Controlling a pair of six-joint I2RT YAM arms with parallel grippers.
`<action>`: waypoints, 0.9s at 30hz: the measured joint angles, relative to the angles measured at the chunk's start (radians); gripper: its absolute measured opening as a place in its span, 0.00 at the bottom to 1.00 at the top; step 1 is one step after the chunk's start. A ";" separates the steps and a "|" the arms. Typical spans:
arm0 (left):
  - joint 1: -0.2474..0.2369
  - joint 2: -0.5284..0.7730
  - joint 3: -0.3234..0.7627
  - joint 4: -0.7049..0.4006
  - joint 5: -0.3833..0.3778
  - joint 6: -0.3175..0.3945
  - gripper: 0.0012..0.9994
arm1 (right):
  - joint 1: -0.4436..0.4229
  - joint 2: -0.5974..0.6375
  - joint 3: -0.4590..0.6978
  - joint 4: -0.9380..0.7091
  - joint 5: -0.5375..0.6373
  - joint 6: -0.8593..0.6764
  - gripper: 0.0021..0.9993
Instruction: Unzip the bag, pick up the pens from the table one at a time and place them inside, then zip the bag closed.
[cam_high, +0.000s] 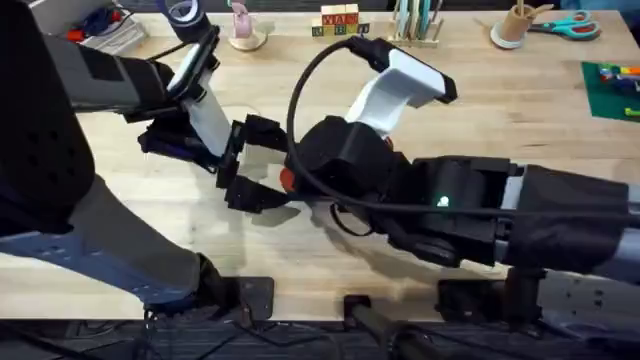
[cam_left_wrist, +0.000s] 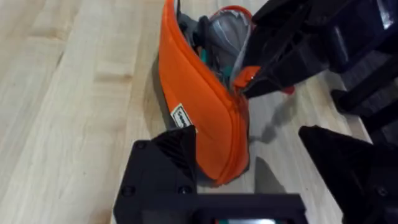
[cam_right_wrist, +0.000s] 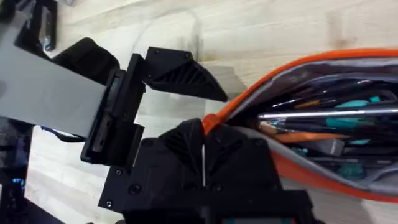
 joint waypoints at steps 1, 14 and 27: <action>-0.004 0.000 0.000 0.003 0.009 0.000 1.00 | -0.001 0.000 0.000 0.000 0.000 0.000 0.03; -0.103 0.000 0.000 0.056 0.039 0.000 1.00 | -0.003 0.000 0.000 0.000 0.000 -0.003 0.03; -0.103 0.000 0.000 0.089 0.049 0.000 0.34 | -0.006 0.000 0.000 -0.002 -0.008 -0.003 0.03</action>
